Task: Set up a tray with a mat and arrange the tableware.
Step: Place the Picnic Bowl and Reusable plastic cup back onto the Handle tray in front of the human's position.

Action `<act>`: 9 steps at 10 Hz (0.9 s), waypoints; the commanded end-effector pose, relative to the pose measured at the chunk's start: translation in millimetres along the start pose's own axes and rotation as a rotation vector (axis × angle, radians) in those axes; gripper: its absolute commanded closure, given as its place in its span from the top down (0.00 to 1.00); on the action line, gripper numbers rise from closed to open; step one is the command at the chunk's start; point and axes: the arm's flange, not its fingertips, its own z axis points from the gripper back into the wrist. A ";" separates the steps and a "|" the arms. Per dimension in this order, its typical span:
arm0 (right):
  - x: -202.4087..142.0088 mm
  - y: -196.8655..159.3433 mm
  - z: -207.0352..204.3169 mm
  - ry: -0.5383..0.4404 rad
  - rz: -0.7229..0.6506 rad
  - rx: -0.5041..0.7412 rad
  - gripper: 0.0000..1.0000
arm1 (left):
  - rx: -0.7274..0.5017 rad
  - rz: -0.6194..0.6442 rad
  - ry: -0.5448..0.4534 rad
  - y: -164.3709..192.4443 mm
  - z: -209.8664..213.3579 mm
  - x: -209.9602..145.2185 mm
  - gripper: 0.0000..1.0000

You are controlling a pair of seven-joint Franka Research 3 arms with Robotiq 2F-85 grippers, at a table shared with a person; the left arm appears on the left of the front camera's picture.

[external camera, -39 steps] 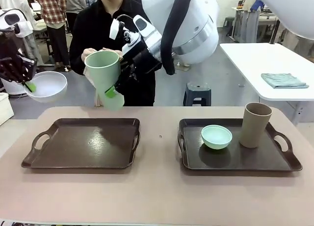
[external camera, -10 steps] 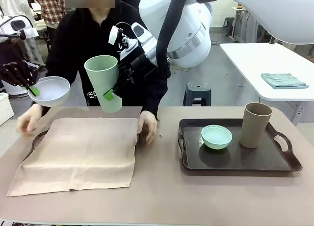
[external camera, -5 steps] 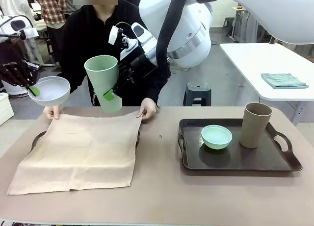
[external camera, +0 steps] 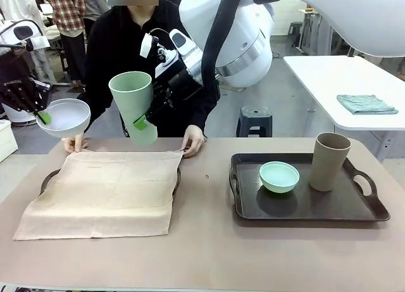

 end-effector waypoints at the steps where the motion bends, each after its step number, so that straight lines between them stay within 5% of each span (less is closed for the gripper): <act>1: 0.5 1.1 1.7 0.000 0.006 0.003 0.00 | -0.013 -0.015 -0.005 1.2 1.9 -0.1 0.00; 3: 0.5 1.1 1.7 0.000 0.006 0.003 0.00 | -0.013 -0.015 -0.005 1.2 1.9 -0.1 0.00; 4: 0.0 0.0 0.0 0.000 0.000 0.000 0.84 | -0.013 -0.015 -0.005 1.2 1.9 -0.1 0.00; 9: -66.9 -43.0 -102.2 -0.126 -0.007 0.162 0.84 | -0.016 -0.018 0.190 20.5 -92.8 4.7 0.04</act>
